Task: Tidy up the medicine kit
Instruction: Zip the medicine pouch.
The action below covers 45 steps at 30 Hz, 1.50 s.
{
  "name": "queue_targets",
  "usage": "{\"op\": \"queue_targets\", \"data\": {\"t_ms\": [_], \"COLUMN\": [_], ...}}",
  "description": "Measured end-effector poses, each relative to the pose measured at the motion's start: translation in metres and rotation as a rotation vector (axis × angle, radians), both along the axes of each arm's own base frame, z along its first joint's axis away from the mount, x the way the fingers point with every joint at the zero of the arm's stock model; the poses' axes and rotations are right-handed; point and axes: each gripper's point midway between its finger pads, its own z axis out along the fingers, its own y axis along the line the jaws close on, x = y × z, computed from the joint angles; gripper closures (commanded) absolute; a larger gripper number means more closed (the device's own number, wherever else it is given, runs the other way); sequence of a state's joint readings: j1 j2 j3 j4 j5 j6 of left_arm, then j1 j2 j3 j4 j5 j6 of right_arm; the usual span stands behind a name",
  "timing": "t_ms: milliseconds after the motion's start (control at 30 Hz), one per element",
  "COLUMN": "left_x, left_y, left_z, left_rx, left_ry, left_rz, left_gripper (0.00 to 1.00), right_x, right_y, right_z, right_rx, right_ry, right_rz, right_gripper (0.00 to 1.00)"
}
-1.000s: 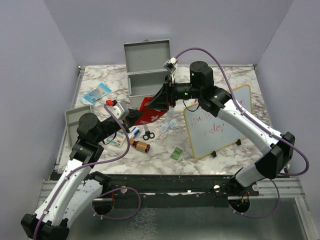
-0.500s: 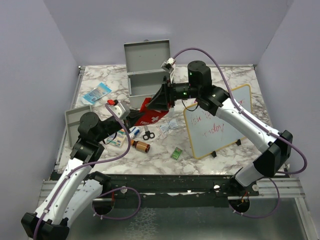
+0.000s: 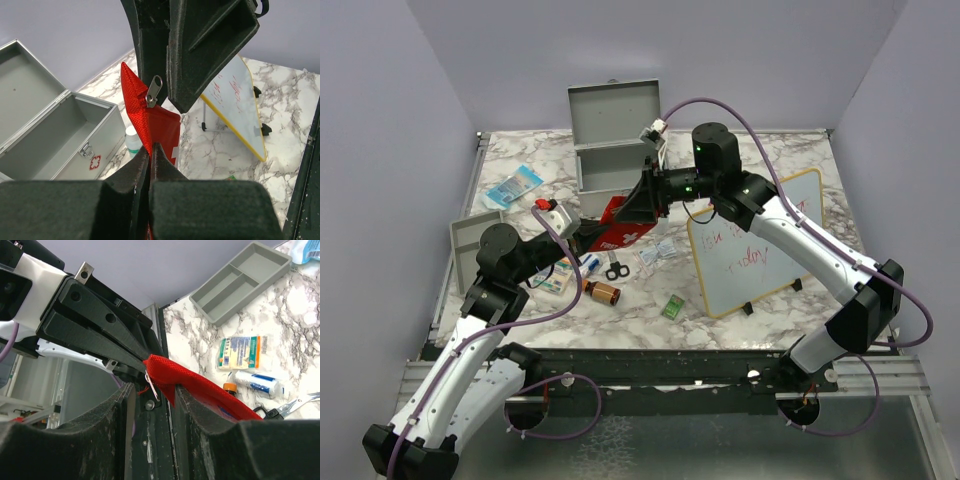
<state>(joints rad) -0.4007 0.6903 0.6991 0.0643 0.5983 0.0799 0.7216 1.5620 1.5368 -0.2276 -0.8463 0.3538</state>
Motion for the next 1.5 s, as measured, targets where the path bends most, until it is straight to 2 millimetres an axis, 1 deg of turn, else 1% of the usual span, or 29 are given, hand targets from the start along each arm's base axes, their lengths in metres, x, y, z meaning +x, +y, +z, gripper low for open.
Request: {"op": "queue_targets", "data": {"t_ms": [467,1033,1100,1167,1267,1300,1500], "left_x": [-0.001,-0.007,-0.007,-0.008,-0.009,-0.009,-0.010], "left_y": [-0.001,-0.004,-0.004,-0.005,-0.005,-0.005,-0.005], "left_z": [0.000,-0.008,-0.009,-0.010,-0.011,-0.011,-0.011], "left_rx": [0.001,0.026,0.028,0.030,0.033,0.033,0.034], "left_ry": [0.000,0.016,0.020,0.024,0.024,0.023,0.027], "left_rz": [-0.007,-0.049,-0.051,-0.054,-0.059,-0.060,-0.063], "left_gripper": [1.00,1.00,1.00,1.00,1.00,1.00,1.00], "right_x": [-0.006,-0.009,-0.010,-0.010,-0.011,-0.011,-0.011], "right_y": [-0.001,-0.004,-0.005,-0.005,-0.005,-0.006,-0.006], "right_z": [-0.001,-0.008,-0.009,-0.010,-0.011,-0.012,-0.012], "right_rx": [-0.001,-0.034,-0.038,-0.043,-0.047,-0.048,-0.049], "right_ry": [-0.007,-0.005,-0.003,0.000,0.003,0.004,-0.007], "right_rz": [0.036,0.045,0.047,0.048,0.048,0.048,0.052], "right_gripper": [0.57,0.58,0.62,0.71,0.93,0.99,1.00]}}
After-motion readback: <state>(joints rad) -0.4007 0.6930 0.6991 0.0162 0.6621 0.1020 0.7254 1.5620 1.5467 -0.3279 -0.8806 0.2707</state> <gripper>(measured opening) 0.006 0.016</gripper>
